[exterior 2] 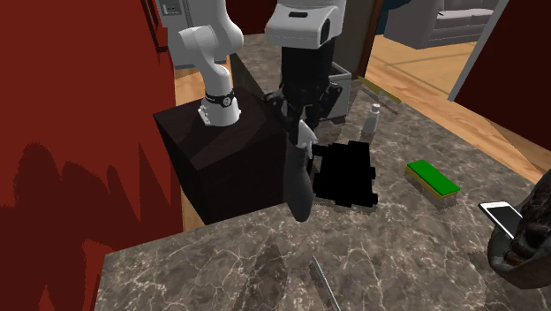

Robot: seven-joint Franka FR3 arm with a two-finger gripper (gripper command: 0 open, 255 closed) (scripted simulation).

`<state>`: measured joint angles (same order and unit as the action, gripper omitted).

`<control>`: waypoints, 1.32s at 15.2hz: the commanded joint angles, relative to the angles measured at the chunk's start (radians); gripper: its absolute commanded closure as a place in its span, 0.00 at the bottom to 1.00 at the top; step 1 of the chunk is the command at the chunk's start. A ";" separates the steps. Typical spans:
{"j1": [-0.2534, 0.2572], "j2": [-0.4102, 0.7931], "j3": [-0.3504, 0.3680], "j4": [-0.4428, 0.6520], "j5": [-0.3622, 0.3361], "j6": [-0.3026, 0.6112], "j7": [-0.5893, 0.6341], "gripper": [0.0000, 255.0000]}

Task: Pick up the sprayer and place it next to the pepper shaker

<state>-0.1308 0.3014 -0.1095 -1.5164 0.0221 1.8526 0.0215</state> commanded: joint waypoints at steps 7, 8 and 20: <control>-0.002 0.001 -0.001 0.108 0.000 -0.107 0.000 1.00; -0.002 0.002 -0.001 0.123 0.000 -0.121 -0.001 1.00; -0.010 0.050 -0.002 0.357 0.005 -0.307 -0.003 1.00</control>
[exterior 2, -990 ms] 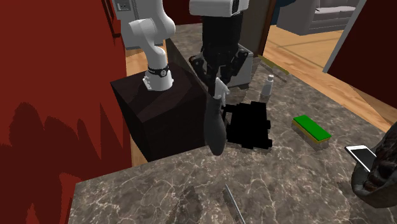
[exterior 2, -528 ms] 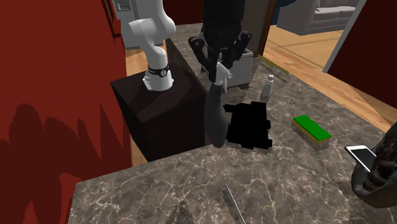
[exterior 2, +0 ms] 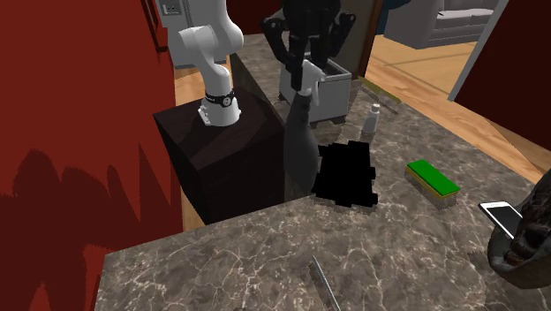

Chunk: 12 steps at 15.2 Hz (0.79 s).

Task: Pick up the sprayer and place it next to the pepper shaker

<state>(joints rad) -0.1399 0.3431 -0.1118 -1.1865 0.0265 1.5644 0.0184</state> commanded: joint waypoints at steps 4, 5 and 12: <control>0.063 -0.048 0.026 -0.054 -0.016 0.006 0.086 1.00; 0.079 -0.058 0.033 -0.069 -0.019 0.010 0.108 1.00; 0.182 -0.099 0.088 -0.125 -0.041 0.023 0.262 1.00</control>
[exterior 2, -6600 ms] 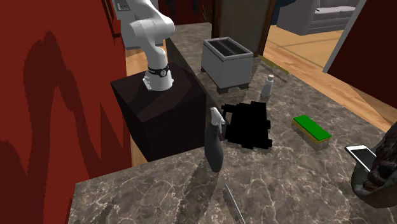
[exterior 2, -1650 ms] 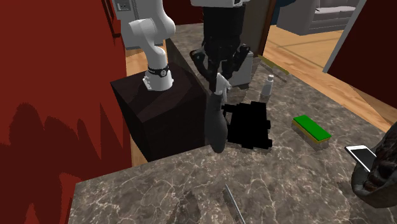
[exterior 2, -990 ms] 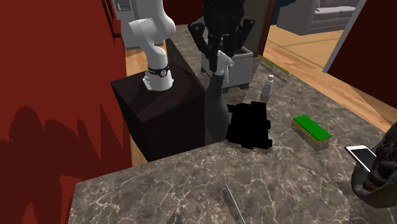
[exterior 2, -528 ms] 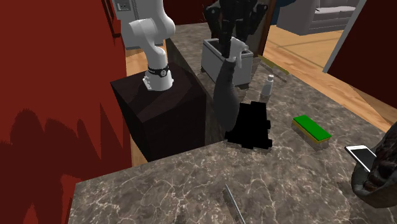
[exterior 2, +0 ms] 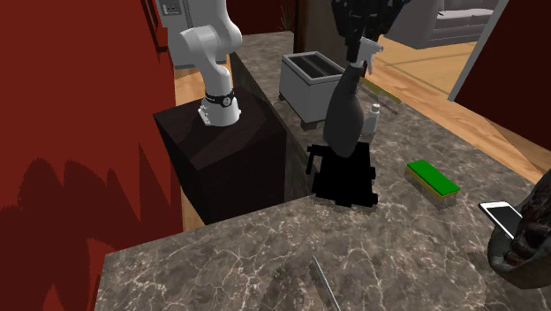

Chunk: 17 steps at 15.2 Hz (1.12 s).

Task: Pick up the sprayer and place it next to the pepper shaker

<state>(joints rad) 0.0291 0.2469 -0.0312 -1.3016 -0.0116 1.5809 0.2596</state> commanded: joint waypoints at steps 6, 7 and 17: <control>0.099 0.007 0.055 0.005 -0.019 -0.001 0.154 1.00; 0.114 0.012 0.063 0.013 -0.021 -0.004 0.176 1.00; 0.269 0.138 0.133 0.199 -0.057 -0.072 0.389 1.00</control>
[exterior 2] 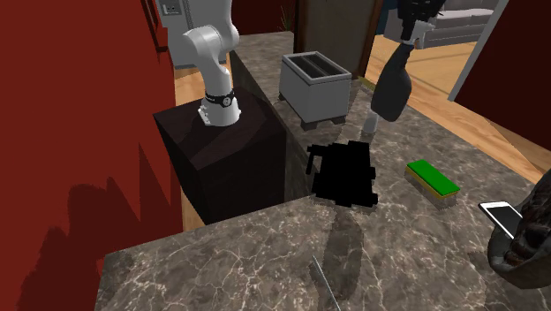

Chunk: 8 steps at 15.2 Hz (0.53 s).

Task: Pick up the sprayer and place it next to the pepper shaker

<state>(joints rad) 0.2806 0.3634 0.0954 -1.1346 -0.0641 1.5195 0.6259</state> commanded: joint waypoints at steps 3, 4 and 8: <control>0.070 0.093 0.022 0.142 -0.020 -0.052 0.082 1.00; 0.089 0.123 0.025 0.189 -0.025 -0.070 0.101 1.00; 0.134 0.191 0.032 0.286 -0.037 -0.100 0.142 1.00</control>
<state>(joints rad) 0.4089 0.5500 0.1268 -0.8500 -0.1002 1.4153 0.7608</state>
